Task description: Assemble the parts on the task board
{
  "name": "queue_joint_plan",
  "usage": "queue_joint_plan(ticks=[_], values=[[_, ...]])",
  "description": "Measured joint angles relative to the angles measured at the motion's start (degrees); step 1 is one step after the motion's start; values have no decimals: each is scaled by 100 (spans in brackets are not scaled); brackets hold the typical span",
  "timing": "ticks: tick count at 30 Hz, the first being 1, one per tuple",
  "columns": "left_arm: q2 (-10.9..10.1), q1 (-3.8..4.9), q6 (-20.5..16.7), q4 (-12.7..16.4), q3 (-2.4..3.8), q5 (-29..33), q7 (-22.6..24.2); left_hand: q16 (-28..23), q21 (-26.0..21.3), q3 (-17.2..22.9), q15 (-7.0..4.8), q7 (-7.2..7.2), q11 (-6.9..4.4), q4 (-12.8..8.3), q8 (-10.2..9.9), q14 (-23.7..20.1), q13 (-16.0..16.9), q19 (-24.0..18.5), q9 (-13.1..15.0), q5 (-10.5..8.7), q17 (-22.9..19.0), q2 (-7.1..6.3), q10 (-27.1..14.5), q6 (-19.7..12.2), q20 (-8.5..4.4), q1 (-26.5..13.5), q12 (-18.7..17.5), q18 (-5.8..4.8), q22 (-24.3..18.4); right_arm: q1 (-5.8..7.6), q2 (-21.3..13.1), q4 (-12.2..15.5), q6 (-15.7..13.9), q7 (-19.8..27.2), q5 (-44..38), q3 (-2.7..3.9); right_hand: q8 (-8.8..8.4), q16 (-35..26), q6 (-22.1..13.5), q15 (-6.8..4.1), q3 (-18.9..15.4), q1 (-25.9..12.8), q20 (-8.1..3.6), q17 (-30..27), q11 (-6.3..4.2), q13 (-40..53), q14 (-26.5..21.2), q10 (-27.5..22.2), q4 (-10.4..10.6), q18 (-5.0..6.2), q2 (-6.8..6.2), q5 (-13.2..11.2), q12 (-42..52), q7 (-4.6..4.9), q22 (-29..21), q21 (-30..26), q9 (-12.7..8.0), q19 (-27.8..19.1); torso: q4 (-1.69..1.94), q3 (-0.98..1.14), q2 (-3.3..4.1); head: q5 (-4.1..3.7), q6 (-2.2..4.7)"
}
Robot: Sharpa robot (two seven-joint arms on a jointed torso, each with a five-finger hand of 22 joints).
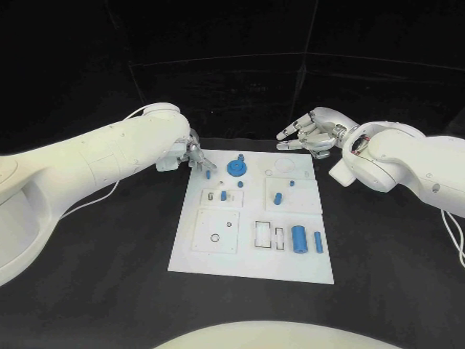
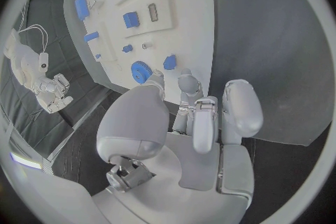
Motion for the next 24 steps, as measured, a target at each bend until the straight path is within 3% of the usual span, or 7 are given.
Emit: queue_joint_plan(ticks=[18,24], values=[[70,-33,112,-20,-2,-40,85,0,0,-40,0,0,0,-40,-23,0,-2,0,-52,0,0,119,0,39,0,120,21,0,20,0,20,-16,1,0,0,0,0,0,0,0,0,0,0,-1,0,1,0,0,0,0,0,27,0,0,0,0,0,0,3,4,-1,-10,-26],[81,-35,134,-21,-2,-43,107,0,0,8,0,-3,0,-150,-49,0,-21,0,-97,0,0,267,-1,79,0,382,21,0,35,0,25,-24,1,0,0,0,0,0,0,0,0,0,0,-1,0,1,0,0,0,-1,0,27,0,0,1,0,0,0,3,4,-1,-14,-35]])
